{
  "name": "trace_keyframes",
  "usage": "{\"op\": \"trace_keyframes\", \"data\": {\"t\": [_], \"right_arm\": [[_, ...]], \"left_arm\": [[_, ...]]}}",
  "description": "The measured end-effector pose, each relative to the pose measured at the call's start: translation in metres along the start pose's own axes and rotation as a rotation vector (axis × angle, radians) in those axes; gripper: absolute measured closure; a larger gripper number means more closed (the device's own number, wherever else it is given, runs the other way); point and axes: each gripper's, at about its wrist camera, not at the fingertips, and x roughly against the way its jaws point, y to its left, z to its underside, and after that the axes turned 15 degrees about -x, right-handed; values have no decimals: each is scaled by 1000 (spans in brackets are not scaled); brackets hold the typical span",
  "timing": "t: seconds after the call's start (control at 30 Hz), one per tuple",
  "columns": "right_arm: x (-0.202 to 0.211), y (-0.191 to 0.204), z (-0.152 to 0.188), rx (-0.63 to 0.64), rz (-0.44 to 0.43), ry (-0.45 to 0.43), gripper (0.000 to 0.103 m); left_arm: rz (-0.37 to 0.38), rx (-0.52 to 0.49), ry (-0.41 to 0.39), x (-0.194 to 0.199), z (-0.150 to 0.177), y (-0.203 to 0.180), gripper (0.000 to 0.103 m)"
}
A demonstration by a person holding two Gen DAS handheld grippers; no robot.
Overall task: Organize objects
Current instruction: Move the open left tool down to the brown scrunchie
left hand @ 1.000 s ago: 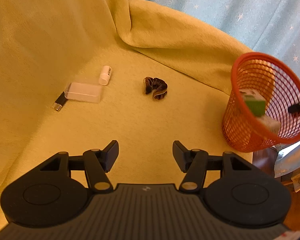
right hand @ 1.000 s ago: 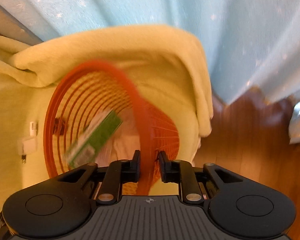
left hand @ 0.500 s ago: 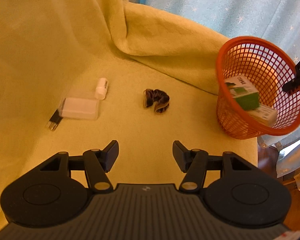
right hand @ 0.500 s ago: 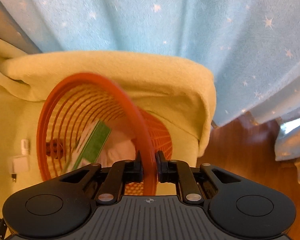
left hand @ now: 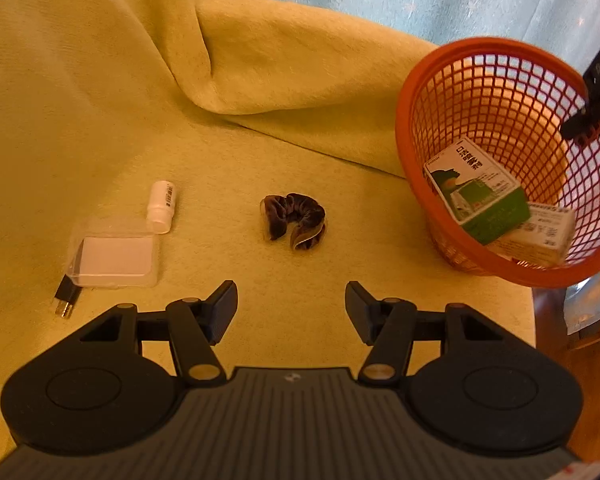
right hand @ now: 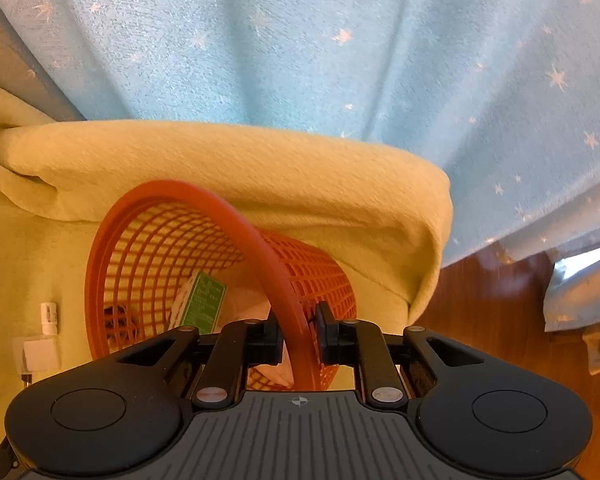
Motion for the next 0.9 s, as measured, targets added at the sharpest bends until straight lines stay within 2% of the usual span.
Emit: {"op": "trace_keyframes", "data": {"t": [0.43,0.57,0.63,0.7,0.8,0.9], "right_arm": [[-12,-2,-24,11,-8,30,90],[-9,2,-17,136,-9,52,90],[-12,-4,-17,152,-10,99,90],[-11,-18,-17,121,-30,112,91],[-14,-52,-14,-17,-73,153,91],[-24,-100,-12,-244,-128,195,91]], "left_arm": [[4,-13,38,-42,-17,4,48],[16,-11,38,-47,-20,3,48],[23,-12,39,-48,-20,2,48],[28,-15,41,-48,-20,0,48],[34,-19,34,-44,-19,-1,48],[31,-15,25,-39,-17,-1,48]]}}
